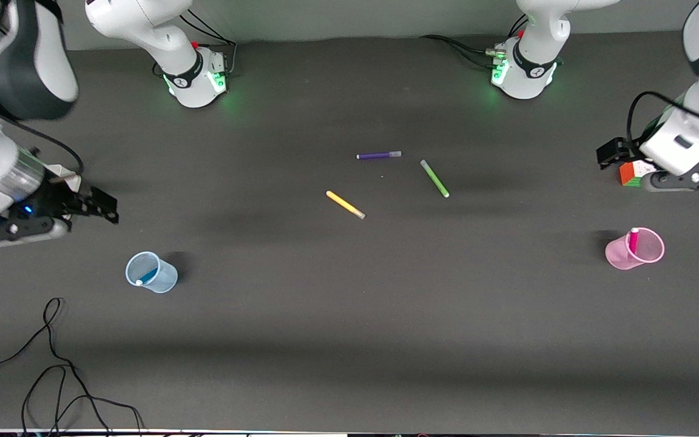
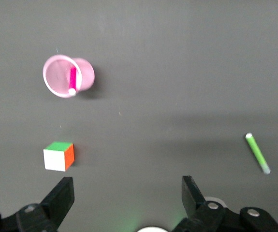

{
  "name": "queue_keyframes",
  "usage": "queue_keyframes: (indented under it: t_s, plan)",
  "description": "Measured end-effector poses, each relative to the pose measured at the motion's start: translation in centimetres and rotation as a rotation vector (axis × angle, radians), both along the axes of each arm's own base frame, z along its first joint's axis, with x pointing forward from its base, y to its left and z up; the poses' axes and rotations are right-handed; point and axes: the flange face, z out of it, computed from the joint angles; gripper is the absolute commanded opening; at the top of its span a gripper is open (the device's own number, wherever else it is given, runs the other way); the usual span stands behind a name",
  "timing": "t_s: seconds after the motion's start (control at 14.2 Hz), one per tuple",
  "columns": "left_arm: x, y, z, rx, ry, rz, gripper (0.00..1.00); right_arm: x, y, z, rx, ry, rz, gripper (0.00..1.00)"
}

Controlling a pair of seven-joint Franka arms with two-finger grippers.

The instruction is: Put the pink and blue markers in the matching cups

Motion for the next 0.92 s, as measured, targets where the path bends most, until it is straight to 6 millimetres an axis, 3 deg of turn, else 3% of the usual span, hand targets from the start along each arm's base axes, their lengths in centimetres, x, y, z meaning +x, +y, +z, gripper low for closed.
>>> queue_keyframes:
  t_s: [0.28,0.56,0.7,0.92]
  plan:
    - [0.9,0.0,4.4,-0.006,-0.092,0.001,1.00,-1.5,-0.3,5.3,0.012,0.031,-0.004,1.00]
    - [0.8,0.1,5.7,-0.012,-0.120,0.004,1.00,-2.4,0.0,8.7,0.027,0.053,-0.013,1.00]
    - [0.2,0.3,6.3,-0.016,-0.130,0.005,1.00,-2.7,0.0,9.2,0.029,0.072,-0.052,1.00]
    - [-0.3,1.4,7.0,-0.045,-0.134,-0.008,1.00,-1.8,0.3,7.6,0.020,0.076,-0.078,1.00]
